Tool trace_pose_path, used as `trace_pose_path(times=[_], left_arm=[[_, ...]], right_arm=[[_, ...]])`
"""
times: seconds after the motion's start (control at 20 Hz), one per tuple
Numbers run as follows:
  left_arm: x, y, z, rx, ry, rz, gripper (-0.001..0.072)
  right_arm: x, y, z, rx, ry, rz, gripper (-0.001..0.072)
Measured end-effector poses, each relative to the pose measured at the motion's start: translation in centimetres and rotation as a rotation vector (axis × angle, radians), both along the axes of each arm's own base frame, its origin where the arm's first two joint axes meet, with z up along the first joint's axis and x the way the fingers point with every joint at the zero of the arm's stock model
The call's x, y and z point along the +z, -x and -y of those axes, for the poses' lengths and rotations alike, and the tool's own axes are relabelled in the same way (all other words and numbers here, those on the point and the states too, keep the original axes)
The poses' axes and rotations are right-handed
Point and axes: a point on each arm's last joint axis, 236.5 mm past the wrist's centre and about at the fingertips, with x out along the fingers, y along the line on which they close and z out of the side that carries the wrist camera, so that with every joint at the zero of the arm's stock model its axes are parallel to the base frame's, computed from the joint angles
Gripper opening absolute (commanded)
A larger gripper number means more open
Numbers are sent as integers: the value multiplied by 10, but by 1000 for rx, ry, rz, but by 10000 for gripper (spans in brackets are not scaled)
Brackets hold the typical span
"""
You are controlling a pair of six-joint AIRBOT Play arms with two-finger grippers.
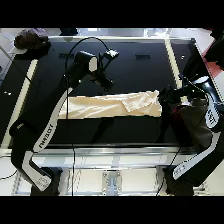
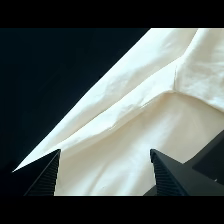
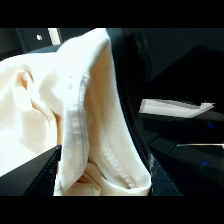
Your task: Fold the shirts.
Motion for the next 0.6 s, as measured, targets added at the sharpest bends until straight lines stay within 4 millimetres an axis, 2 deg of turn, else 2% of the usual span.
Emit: trace_pose_path(times=[0.3, 0.35, 0.45, 0.6], left_arm=[[0, 0, 0, 0, 0, 0, 646], [0, 0, 0, 0, 0, 0, 646], [0, 0, 0, 0, 0, 0, 647], [0, 0, 0, 0, -1, 0, 646]], right_arm=[[-14, 14, -34, 80, -49, -76, 604], [-15, 15, -39, 99, -54, -77, 478], [-19, 16, -46, 128, -43, -74, 29], [-1, 11, -61, 159, -98, -45, 14]])
